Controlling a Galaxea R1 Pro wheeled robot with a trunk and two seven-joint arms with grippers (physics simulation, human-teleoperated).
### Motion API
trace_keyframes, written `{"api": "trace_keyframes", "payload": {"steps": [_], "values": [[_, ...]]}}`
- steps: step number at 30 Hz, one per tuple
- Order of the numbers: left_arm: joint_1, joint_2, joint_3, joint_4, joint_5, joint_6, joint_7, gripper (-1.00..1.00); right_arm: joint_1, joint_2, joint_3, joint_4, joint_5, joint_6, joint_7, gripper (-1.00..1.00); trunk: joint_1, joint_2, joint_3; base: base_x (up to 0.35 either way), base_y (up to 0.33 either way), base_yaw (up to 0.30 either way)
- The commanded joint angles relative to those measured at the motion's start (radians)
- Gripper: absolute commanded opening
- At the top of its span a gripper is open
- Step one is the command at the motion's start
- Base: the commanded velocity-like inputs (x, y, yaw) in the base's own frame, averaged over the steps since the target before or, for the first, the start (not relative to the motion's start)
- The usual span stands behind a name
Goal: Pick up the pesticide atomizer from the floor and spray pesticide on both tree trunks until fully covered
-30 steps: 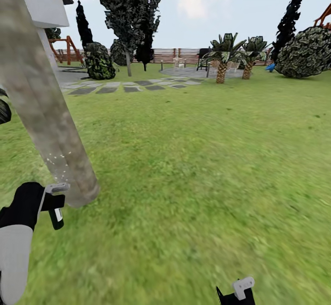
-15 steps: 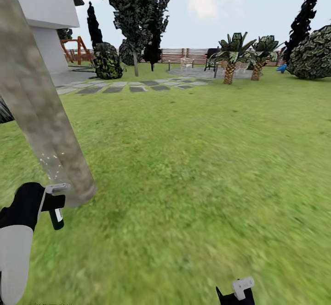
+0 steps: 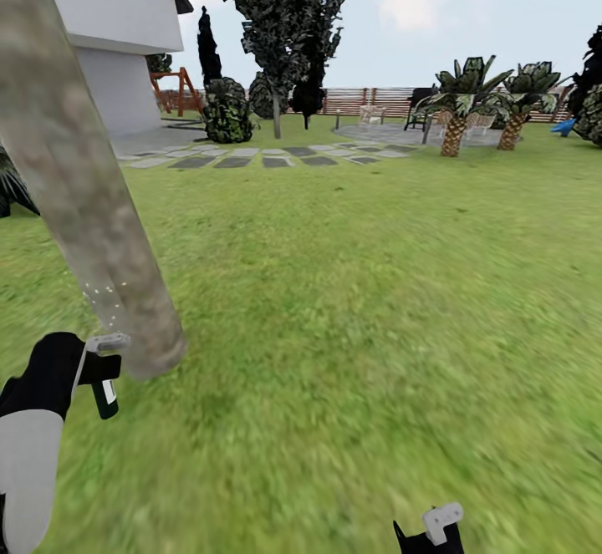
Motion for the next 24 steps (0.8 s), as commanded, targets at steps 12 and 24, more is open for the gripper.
{"api": "trace_keyframes", "payload": {"steps": [12, 24], "values": [[0.004, -0.002, -0.002, 0.020, -0.011, 0.000, -0.010, -1.00, 0.000, 0.002, -0.009, 0.000, 0.001, -0.003, 0.008, 1.00, 0.000, 0.000, -0.001, 0.039, -0.020, 0.069], [0.005, -0.007, -0.004, 0.063, -0.007, -0.023, -0.012, -1.00, 0.000, 0.001, -0.009, 0.000, 0.001, -0.003, 0.008, 1.00, 0.000, 0.000, -0.001, 0.030, -0.020, 0.275]]}}
